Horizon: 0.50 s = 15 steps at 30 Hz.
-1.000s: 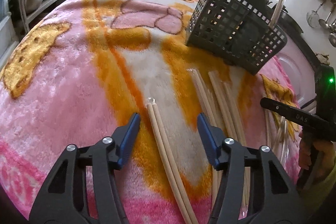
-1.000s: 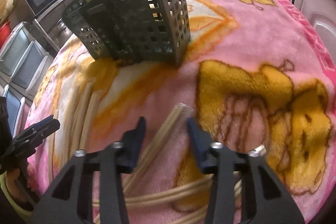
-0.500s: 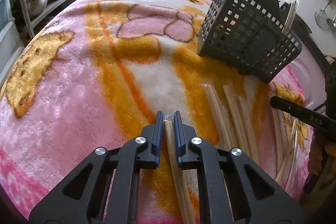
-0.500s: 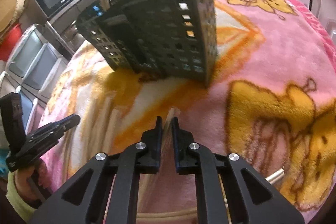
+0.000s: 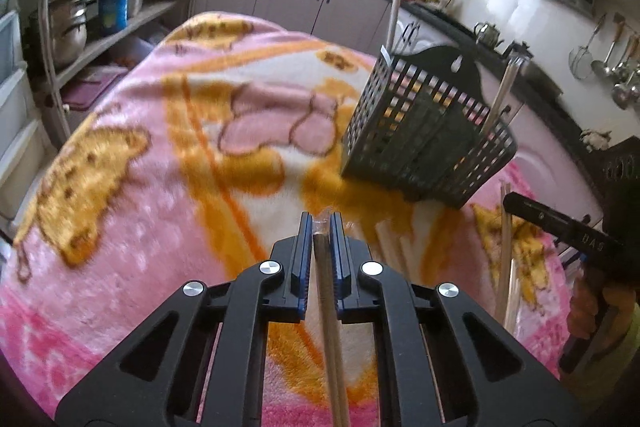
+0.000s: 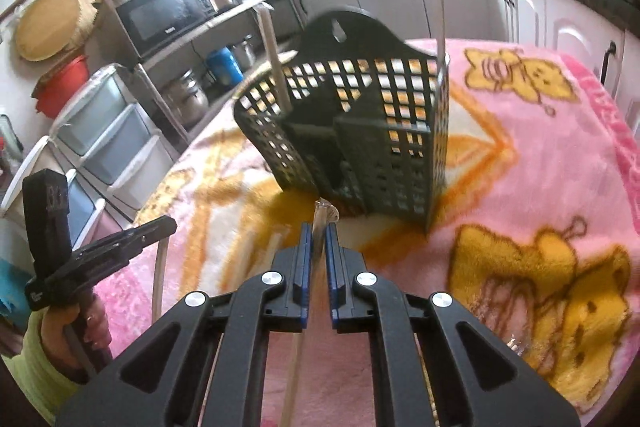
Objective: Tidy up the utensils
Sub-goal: 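Lift the chopstick with the left gripper and carry it over the basket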
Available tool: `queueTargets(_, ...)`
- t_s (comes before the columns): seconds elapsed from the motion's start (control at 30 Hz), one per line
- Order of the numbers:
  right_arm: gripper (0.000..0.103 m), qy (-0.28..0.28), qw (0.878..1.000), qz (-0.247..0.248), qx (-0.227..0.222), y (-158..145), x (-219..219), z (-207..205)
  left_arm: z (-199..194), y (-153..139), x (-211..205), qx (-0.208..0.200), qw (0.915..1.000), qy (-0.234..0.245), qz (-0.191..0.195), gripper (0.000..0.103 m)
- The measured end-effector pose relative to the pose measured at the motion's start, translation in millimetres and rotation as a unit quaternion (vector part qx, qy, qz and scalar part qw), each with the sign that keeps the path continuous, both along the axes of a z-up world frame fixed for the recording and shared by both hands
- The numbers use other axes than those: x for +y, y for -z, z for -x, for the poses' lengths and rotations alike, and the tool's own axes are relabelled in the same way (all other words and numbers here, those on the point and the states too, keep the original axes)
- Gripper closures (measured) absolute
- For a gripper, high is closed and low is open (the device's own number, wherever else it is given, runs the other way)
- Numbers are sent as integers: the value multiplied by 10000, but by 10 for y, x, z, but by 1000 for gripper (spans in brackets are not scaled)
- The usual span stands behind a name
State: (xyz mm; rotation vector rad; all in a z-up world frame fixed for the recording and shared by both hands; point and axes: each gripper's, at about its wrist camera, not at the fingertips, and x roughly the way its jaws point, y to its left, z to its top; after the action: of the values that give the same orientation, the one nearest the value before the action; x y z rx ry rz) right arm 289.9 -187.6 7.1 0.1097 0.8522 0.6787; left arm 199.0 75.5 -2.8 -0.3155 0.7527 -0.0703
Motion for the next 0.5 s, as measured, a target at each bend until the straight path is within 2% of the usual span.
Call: queueTargets(0.5, 97, -203, 9954, -189, -912, -501, 51, 334, 52, -564, -43, -697, 9975, 73, -113, 100)
